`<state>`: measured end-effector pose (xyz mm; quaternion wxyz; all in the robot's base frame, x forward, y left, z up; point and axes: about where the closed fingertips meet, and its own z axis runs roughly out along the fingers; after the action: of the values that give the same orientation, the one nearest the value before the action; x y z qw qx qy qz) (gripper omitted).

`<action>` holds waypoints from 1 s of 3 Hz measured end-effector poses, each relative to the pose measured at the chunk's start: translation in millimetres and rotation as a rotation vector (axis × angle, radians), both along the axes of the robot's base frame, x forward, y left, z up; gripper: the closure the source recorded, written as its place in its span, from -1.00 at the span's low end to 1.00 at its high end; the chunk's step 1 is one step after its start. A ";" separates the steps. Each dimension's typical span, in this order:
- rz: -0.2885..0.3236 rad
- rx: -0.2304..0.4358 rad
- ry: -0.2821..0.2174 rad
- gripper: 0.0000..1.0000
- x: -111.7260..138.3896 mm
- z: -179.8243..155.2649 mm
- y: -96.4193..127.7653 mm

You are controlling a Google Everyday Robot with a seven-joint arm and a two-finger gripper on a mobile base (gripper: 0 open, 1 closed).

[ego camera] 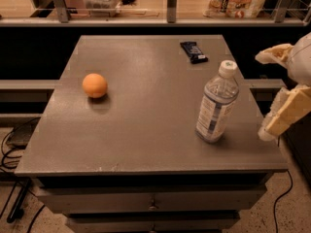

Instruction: Pick blue plastic bottle

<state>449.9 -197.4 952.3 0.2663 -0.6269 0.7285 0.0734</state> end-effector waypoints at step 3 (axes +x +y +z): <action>0.202 0.504 0.027 -1.00 15.3 -10.6 72.1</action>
Offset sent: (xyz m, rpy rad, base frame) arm 0.0215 0.0773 -0.0124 0.6367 0.0287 0.2321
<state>465.1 -125.3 941.7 0.3955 -0.6092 0.6246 0.2867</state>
